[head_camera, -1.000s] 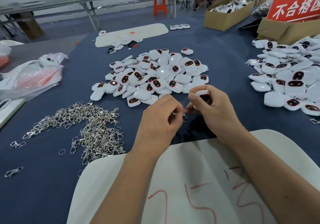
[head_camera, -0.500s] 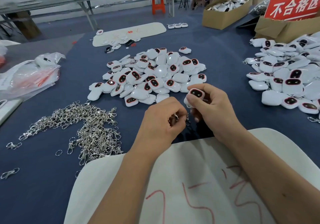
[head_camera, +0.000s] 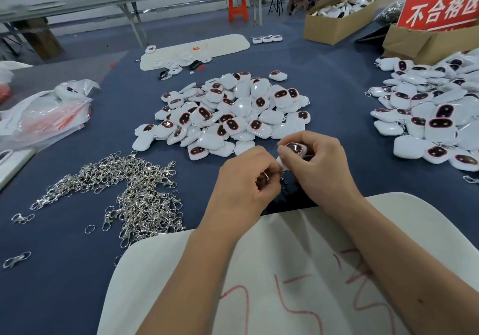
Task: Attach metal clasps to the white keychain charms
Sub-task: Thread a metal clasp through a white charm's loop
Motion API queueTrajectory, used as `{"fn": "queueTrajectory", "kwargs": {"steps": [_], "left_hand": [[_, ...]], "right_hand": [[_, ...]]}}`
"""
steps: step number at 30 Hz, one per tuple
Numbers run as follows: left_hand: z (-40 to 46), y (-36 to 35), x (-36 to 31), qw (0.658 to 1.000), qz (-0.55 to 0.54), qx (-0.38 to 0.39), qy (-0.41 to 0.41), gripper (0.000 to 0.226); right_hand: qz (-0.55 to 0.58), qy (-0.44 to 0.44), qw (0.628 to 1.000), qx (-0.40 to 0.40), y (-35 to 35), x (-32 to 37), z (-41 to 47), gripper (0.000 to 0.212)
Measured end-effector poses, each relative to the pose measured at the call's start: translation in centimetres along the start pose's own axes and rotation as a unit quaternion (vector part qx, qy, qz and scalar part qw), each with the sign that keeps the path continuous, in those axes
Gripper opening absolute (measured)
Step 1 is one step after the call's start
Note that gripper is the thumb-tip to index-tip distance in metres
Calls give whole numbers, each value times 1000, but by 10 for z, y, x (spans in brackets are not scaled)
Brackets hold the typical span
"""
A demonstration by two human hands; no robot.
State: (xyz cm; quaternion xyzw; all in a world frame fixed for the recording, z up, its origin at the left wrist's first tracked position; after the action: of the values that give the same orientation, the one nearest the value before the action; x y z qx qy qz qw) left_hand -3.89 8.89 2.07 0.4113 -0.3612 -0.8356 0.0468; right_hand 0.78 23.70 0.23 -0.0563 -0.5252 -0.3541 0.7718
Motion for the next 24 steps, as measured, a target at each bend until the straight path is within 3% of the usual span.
{"fn": "queueTrajectory", "kwargs": {"steps": [7, 13, 17, 24], "left_hand": [[2, -2, 4, 1000, -11, -13, 15, 15], [3, 7, 15, 993, -96, -43, 53, 15], [2, 1, 11, 996, -79, -2, 38, 17], [2, -2, 5, 1000, -27, -3, 0, 16]], "right_hand": [[-2, 26, 999, -22, 2, 6, 0, 11], [-24, 59, 998, -20, -3, 12, -6, 10], [-24, 58, 995, -78, 7, 11, -4, 8], [-55, 60, 995, -63, 3, 13, -4, 4]]}}
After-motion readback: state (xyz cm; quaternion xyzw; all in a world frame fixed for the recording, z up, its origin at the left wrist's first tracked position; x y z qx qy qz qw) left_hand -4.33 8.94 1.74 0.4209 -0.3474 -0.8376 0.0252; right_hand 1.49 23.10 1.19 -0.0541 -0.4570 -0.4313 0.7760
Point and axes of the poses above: each hand's wrist, its own z-axis towards the middle knuckle, its own y-axis out of the back of the hand, x = y × z, the point moved 5 cm from there along z, towards the middle knuckle, and after that the axes turned 10 degrees about y, right-handed, at the moved point
